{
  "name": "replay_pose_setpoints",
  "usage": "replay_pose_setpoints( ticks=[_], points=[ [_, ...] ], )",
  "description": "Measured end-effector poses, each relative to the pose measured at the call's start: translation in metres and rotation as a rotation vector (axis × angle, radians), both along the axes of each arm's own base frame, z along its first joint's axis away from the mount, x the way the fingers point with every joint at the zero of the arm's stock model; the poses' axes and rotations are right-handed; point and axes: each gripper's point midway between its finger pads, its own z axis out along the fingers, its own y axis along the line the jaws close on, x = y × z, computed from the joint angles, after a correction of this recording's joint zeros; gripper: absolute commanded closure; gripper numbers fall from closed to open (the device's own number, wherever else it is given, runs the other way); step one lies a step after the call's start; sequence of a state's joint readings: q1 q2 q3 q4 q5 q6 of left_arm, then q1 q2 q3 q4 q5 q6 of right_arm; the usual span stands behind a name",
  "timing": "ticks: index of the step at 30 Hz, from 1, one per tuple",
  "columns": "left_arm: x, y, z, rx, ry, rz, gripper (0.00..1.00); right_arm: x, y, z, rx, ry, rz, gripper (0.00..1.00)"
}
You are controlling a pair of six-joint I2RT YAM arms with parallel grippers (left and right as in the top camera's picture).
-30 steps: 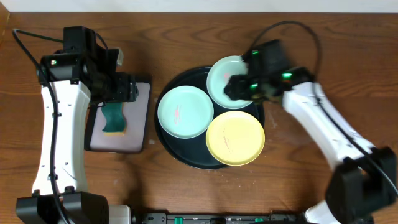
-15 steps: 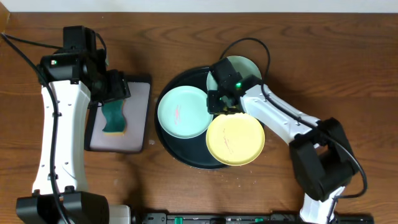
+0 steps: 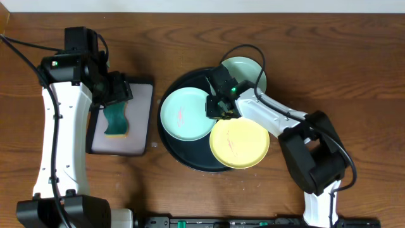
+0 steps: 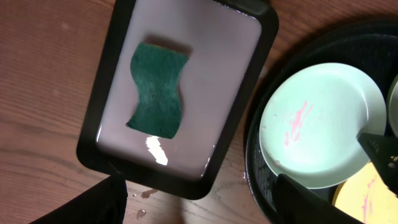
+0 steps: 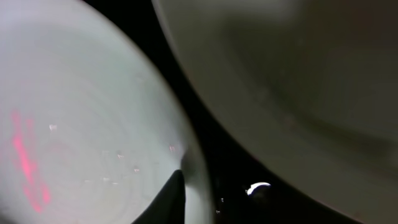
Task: Clean dirty plates on tray and stack at the side
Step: 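Grip the rim of the top pale green plate with the right gripper, then lower the left gripper and pinch the green sponge on the tray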
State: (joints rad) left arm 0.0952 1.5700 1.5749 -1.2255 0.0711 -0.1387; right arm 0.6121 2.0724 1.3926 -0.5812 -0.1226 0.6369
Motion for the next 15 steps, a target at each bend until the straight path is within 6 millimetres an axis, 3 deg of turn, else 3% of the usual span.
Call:
replay_pose_setpoints(
  ticks=[4, 9, 15],
  points=[
    [0.000, 0.000, 0.000, 0.000, -0.001, 0.000, 0.25, 0.002, 0.001, -0.001, -0.002, -0.003, -0.001, 0.99],
    [-0.002, 0.000, -0.004, -0.001, 0.010, -0.001, 0.28, 0.005, 0.001, 0.000, -0.001, -0.009, 0.002, 0.99],
    [-0.012, -0.001, -0.030, 0.002, 0.079, -0.039, 0.34, 0.005, 0.001, 0.000, -0.004, -0.013, 0.017, 0.99]
  ],
)
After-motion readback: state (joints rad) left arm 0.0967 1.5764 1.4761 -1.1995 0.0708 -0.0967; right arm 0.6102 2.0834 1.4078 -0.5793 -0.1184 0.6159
